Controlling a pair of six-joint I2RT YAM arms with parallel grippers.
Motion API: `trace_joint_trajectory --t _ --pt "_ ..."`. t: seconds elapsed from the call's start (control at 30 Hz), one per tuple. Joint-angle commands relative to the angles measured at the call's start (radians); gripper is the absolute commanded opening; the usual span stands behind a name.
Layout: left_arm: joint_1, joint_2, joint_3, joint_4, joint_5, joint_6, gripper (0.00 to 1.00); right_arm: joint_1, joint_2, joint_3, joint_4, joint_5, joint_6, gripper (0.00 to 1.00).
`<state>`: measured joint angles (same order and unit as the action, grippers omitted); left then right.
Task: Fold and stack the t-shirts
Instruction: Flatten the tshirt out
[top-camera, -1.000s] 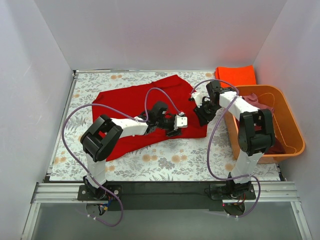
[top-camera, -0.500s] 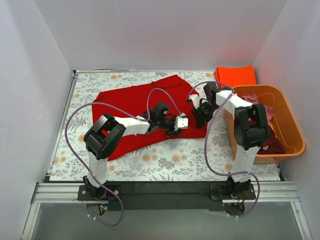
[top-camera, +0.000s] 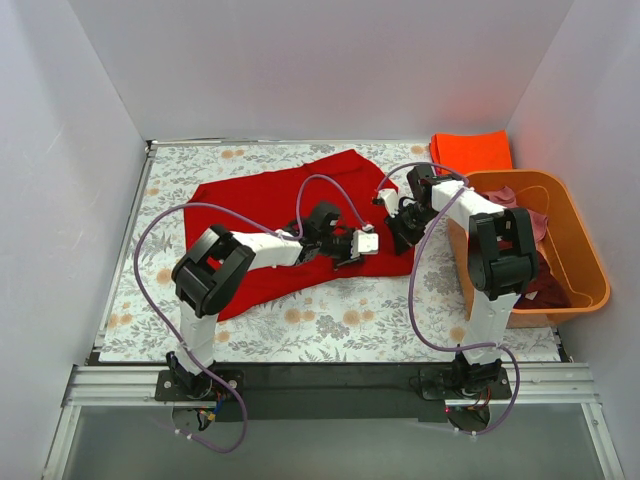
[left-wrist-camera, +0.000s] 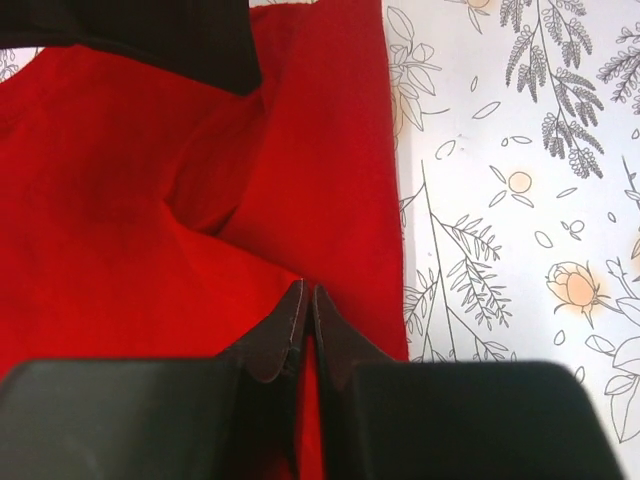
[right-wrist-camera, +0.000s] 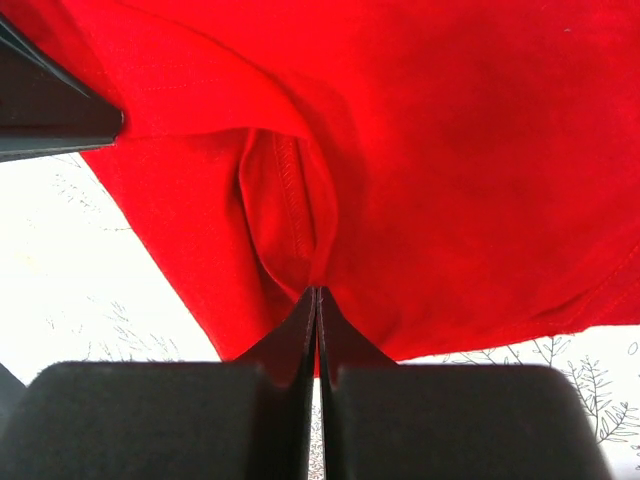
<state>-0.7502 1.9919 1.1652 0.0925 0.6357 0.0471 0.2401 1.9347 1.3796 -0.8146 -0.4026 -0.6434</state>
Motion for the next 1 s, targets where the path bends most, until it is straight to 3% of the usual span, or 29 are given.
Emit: trace_joint_trajectory --t 0.0,0.47,0.77,0.87,0.9,0.93,0.97 --pt "0.002 -0.053 0.031 -0.010 0.019 -0.007 0.00 -0.002 -0.034 0.041 -0.032 -0.030 -0.009 0.01" --pt "0.002 -0.309 -0.081 -0.181 0.139 -0.032 0.00 -0.002 -0.258 -0.031 -0.132 -0.021 -0.048 0.01" --pt "-0.053 -0.435 -0.172 -0.413 0.298 -0.018 0.00 0.048 -0.500 -0.252 -0.277 0.002 -0.154 0.01" --pt "-0.096 -0.475 -0.217 -0.431 0.323 -0.029 0.19 0.109 -0.566 -0.319 -0.346 0.016 -0.197 0.02" --pt "-0.103 -0.487 -0.238 -0.450 0.334 -0.036 0.21 0.125 -0.580 -0.333 -0.369 0.016 -0.225 0.08" --pt "-0.104 -0.505 -0.246 -0.454 0.335 -0.041 0.23 0.152 -0.600 -0.346 -0.400 -0.004 -0.255 0.23" --pt "-0.104 -0.542 -0.255 -0.459 0.332 -0.080 0.26 0.160 -0.609 -0.346 -0.438 -0.014 -0.275 0.29"
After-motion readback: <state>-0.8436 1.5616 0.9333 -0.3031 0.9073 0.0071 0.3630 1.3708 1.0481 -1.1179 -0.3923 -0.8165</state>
